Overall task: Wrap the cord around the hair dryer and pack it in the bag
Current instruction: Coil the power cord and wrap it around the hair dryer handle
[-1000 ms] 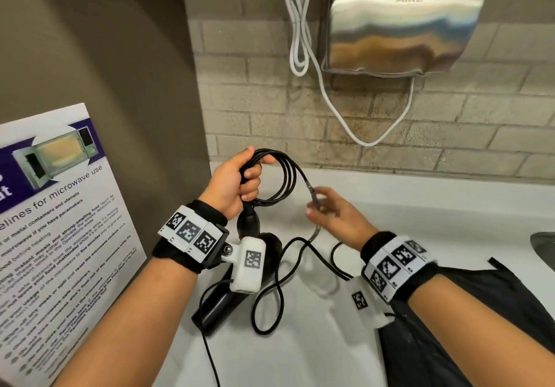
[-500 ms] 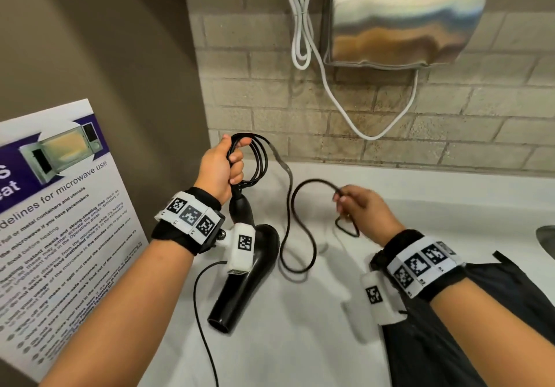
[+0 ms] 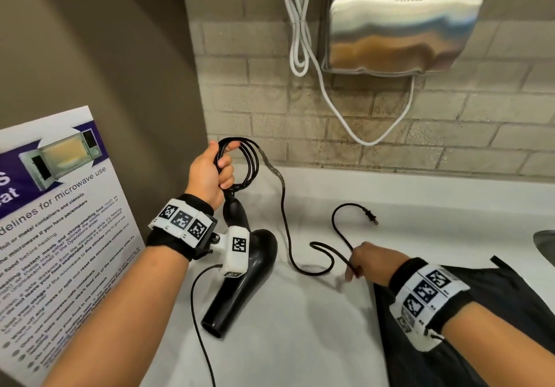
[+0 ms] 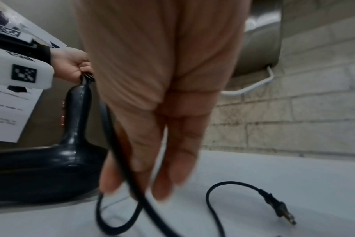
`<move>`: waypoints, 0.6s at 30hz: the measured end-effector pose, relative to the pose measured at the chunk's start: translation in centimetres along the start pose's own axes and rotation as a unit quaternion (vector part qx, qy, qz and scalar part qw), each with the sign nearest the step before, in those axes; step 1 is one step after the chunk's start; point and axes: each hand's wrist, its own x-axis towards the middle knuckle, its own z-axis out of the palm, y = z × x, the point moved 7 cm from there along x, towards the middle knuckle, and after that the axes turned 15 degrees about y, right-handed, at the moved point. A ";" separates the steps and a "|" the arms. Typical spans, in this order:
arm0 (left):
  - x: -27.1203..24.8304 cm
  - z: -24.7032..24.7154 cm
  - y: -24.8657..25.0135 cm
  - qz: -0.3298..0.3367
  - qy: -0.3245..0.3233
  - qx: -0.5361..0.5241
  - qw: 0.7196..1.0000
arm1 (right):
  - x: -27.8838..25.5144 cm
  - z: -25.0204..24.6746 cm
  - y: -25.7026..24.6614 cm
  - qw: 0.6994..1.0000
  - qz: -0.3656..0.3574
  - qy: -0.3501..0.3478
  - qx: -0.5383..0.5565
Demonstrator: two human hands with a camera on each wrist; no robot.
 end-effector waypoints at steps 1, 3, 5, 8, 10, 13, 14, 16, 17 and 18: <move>-0.2 0.2 0.0 -0.004 -0.013 0.004 1.000 | 0.0 0.4 -0.1 1.000 0.025 -0.012 -0.004; -0.7 0.6 -0.1 -0.017 -0.044 0.014 0.999 | 0.6 -0.1 -0.7 0.999 0.039 0.024 0.029; -1.3 1.1 -0.3 -0.028 -0.073 0.026 0.997 | 1.8 -2.1 -1.3 0.990 0.028 0.115 0.073; -2.0 1.9 -0.6 -0.040 -0.117 0.058 0.991 | 2.9 -5.9 -2.5 0.968 0.005 0.233 0.090; -2.5 2.4 -0.9 -0.055 -0.154 0.080 0.983 | 3.2 -8.1 -3.6 0.950 -0.009 0.291 0.110; -3.2 3.3 -1.1 -0.051 -0.210 0.136 0.967 | 4.1 -10.7 -4.9 0.918 -0.033 0.349 0.185; -3.5 3.5 -1.1 -0.046 -0.229 0.153 0.960 | 4.8 -10.8 -5.1 0.916 -0.044 0.345 0.198; -4.0 3.9 -1.1 -0.042 -0.256 0.175 0.950 | 6.2 -10.6 -5.5 0.919 -0.063 0.327 0.212; -4.1 4.0 -1.1 -0.045 -0.263 0.179 0.947 | 6.8 -10.5 -5.5 0.914 -0.069 0.329 0.225; -4.2 4.0 -1.1 -0.053 -0.262 0.179 0.947 | 7.0 -10.6 -5.5 0.907 -0.067 0.340 0.240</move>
